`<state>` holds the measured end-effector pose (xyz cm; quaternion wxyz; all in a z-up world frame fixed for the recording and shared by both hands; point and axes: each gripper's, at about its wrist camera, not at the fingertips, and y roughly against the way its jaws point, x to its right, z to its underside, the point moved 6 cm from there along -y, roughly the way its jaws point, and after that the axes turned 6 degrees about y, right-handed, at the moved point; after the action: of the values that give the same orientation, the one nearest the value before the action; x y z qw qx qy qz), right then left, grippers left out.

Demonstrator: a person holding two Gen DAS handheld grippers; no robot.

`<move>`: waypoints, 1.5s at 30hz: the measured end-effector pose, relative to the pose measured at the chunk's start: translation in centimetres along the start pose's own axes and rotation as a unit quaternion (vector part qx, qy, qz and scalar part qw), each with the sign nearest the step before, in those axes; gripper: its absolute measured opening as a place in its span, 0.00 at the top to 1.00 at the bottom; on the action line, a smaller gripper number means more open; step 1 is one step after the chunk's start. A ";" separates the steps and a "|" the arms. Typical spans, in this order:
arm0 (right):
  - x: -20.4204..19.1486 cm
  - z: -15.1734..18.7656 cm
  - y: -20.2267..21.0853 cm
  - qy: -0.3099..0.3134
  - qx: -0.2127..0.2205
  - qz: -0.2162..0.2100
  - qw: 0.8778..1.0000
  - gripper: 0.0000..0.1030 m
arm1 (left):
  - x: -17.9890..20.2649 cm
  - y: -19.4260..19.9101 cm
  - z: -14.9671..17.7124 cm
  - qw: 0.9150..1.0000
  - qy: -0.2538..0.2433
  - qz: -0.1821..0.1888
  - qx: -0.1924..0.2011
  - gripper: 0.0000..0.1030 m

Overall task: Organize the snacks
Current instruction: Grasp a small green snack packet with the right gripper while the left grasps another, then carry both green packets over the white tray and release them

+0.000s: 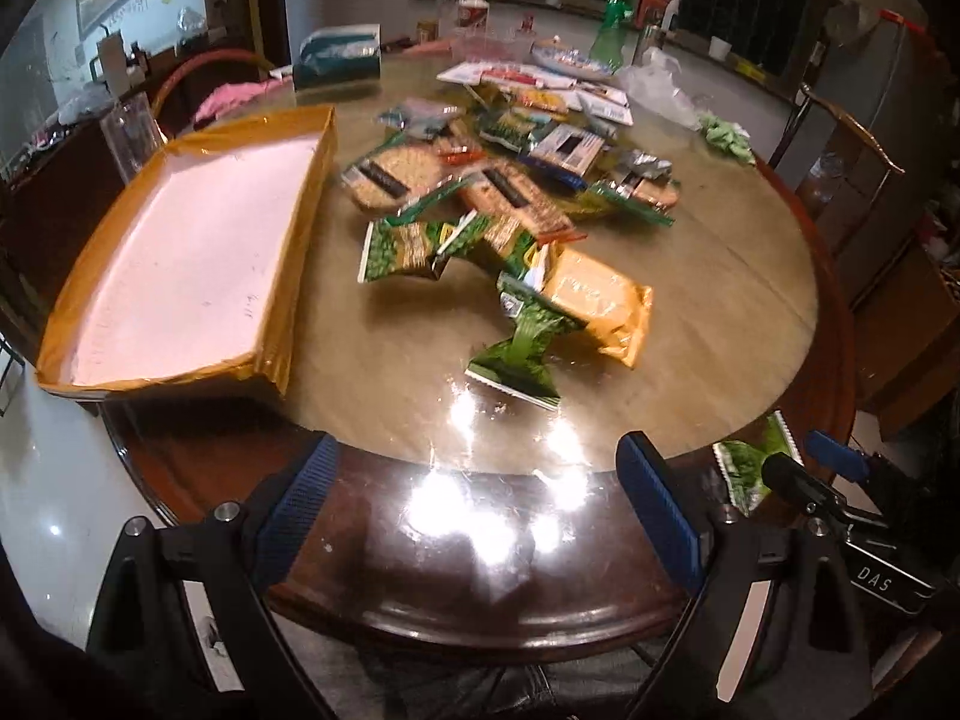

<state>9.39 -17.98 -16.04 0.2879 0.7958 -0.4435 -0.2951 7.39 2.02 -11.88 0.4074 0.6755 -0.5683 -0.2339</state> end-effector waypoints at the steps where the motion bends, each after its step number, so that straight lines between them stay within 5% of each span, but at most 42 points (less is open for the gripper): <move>1: 0.1 0.2 -0.3 -0.003 -0.001 0.000 1.000 0.28 | -0.1 -0.4 -0.1 1.000 -0.003 -0.003 0.001 0.09; 8: -0.9 0.1 -2.0 0.020 0.000 0.012 1.000 0.62 | 0.3 -2.8 -2.0 0.999 -0.038 -0.038 0.002 0.09; 12: -1.2 -0.3 -2.5 0.026 0.017 -0.024 0.999 0.64 | 1.7 -4.8 -3.4 0.998 -0.055 -0.027 -0.002 0.10; 15: -1.2 -0.9 -3.1 0.020 0.032 -0.062 0.997 0.64 | 2.8 -6.4 -4.4 0.994 -0.094 -0.058 0.005 0.27; 17: -1.0 -1.6 -3.8 0.009 0.035 -0.085 0.996 0.64 | 3.0 -7.3 -4.4 0.991 -0.109 -0.076 -0.009 0.50; 24: -1.4 -5.2 -5.6 -0.015 0.029 -0.135 0.990 0.64 | 3.8 -8.0 -5.4 0.989 -0.121 -0.082 -0.015 0.53; 38: -4.5 -9.0 -3.9 -0.012 0.055 -0.208 0.976 0.64 | -2.3 -4.1 -6.1 1.000 0.026 0.002 0.004 0.56; 45: -14.1 -11.4 -3.7 0.058 0.059 -0.237 0.968 0.64 | -13.1 1.2 -8.8 0.992 0.098 -0.046 0.057 0.56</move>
<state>13.59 -1.74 -8.14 0.1876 0.9095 -0.2415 -0.2814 10.35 17.00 -7.93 0.4103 0.7430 -0.5063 -0.1522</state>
